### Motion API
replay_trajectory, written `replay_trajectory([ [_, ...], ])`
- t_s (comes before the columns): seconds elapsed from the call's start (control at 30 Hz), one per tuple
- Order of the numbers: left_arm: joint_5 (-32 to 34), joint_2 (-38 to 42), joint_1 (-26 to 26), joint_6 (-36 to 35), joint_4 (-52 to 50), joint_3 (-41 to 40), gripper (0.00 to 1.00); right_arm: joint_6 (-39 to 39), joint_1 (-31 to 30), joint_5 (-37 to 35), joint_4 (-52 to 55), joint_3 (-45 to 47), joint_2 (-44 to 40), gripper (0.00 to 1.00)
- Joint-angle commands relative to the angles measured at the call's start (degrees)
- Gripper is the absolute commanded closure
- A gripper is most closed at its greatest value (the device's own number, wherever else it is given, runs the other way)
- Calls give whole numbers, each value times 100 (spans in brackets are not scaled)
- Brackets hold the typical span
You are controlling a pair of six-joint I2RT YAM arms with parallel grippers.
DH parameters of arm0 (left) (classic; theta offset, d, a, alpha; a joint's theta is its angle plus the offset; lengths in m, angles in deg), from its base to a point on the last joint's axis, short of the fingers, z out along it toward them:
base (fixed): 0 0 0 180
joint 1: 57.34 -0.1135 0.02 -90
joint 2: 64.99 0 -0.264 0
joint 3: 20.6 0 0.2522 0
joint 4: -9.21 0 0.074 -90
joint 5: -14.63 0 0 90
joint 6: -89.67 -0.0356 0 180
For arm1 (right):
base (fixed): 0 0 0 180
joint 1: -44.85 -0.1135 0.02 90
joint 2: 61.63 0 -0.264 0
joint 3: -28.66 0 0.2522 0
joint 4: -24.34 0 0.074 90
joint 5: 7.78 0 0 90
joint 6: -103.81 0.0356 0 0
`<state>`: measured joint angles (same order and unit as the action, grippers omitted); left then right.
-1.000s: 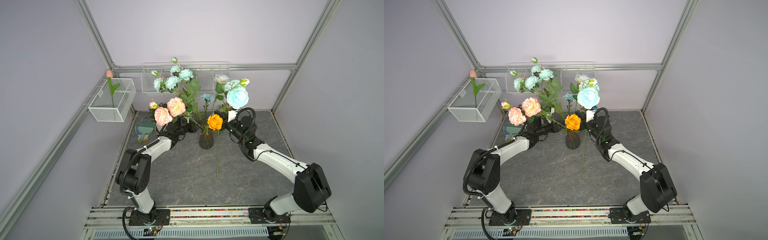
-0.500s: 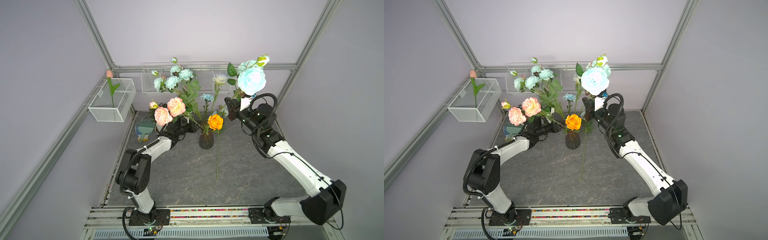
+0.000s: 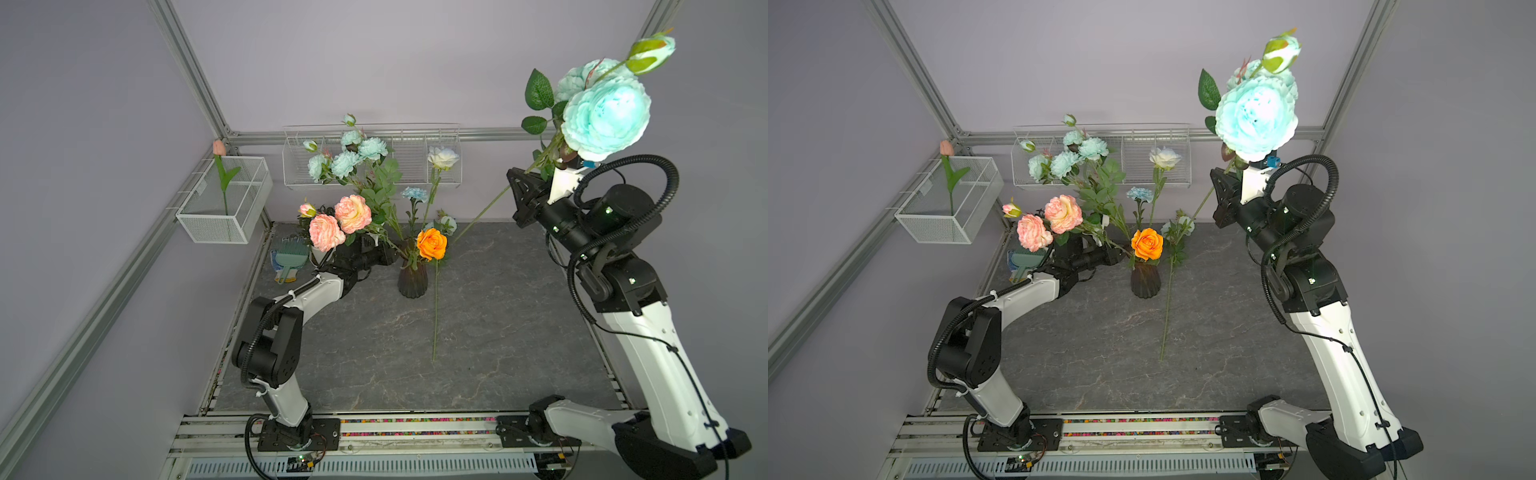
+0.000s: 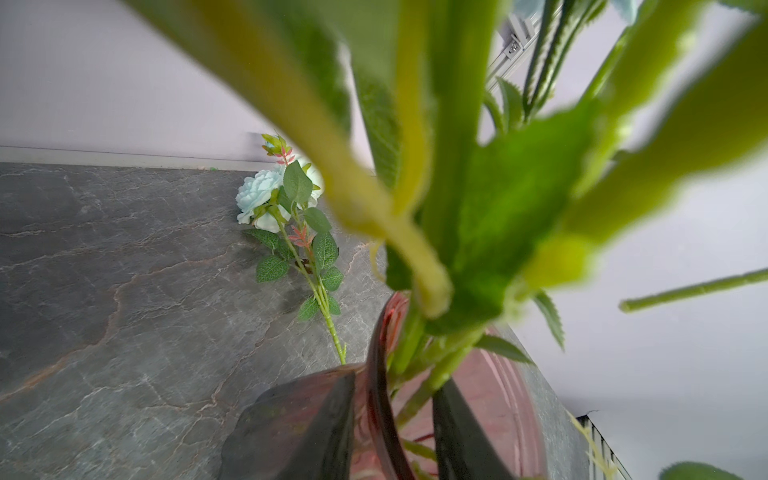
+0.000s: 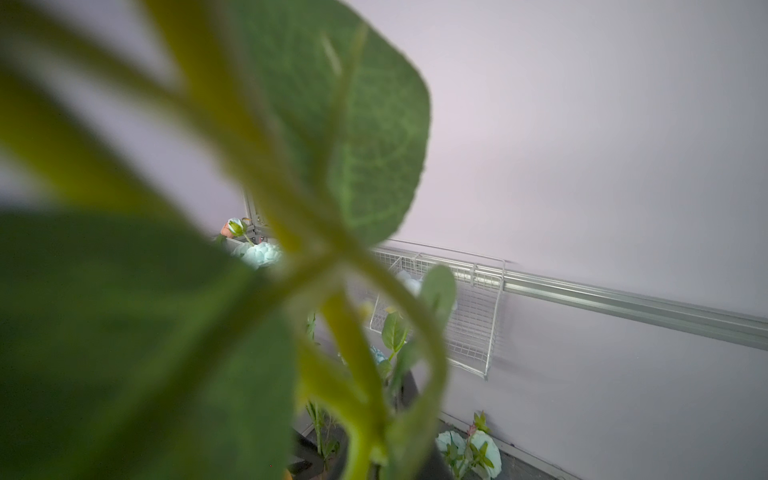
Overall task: Pick out blue flowers from the vase
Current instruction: Place the flower at the center of the board.
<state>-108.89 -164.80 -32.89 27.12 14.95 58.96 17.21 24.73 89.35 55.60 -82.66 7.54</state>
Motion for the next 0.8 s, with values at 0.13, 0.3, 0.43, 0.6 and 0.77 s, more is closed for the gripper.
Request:
replay_trajectory([
  [0.13, -50, -202, 27, 23, -123, 72, 66, 269, 399, 467, 2256, -1012, 617, 86],
  [0.3, -78, -217, 25, 26, -123, 76, 66, 732, 799, 1193, 2995, -1281, 1100, 87],
  [0.43, -76, -195, 27, -8, -182, 111, 66, 1118, 1192, 1783, 2955, -1131, 1353, 89],
  [0.6, -50, -135, 27, -30, -215, 92, 66, 1367, 1405, 2136, 2955, -785, 1589, 90],
  [0.77, -49, -133, 25, -18, -180, 36, 66, 1368, 1498, 2081, 2765, 52, 1561, 90],
])
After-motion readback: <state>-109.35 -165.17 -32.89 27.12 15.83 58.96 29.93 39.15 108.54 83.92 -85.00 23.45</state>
